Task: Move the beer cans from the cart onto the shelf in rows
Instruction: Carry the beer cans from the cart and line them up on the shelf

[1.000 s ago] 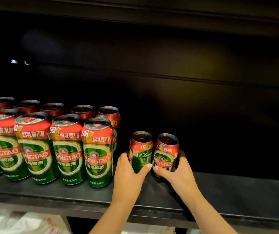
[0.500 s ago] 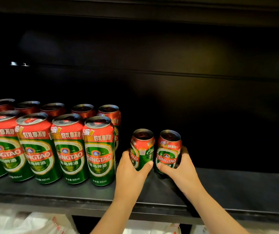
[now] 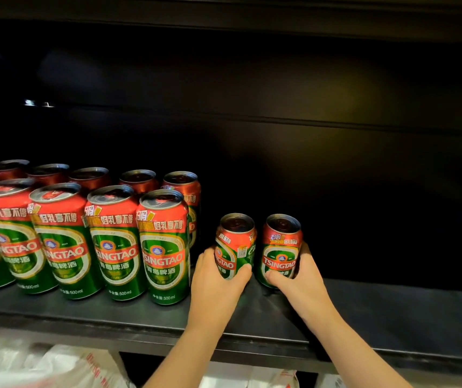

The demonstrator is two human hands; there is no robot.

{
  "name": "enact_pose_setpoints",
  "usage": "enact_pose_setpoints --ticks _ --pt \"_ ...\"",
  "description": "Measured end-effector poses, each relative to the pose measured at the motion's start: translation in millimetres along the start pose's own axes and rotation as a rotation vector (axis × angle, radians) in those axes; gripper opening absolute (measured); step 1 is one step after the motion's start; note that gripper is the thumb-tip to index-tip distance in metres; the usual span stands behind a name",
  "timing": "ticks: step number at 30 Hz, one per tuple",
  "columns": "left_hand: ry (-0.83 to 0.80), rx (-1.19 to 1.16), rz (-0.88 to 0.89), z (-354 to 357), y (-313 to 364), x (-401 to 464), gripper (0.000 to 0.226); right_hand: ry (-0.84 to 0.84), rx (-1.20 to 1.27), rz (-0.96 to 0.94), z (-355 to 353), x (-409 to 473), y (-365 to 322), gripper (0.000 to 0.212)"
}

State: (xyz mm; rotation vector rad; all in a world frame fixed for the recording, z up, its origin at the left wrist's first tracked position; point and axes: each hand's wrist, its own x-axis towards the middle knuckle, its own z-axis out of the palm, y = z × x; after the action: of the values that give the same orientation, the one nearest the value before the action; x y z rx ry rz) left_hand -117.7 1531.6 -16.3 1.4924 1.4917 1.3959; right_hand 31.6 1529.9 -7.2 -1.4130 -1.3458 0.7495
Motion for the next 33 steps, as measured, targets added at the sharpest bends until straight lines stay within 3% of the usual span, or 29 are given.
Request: enact_pose_setpoints --ticks 3,13,19,33 --pt "-0.017 -0.037 -0.003 0 0 0 0.035 -0.002 0.002 -0.016 -1 -1 -1 0.055" --pt "0.050 0.034 -0.019 3 -7 3 0.076 -0.048 0.035 -0.038 -1 -2 0 0.059" --pt "0.049 0.095 0.000 3 -6 4 0.051 -0.052 0.064 -0.040 0 -1 2 0.056" --pt "0.162 0.259 0.112 6 -4 -6 0.067 0.021 0.038 -0.064 1 0 6 0.062"
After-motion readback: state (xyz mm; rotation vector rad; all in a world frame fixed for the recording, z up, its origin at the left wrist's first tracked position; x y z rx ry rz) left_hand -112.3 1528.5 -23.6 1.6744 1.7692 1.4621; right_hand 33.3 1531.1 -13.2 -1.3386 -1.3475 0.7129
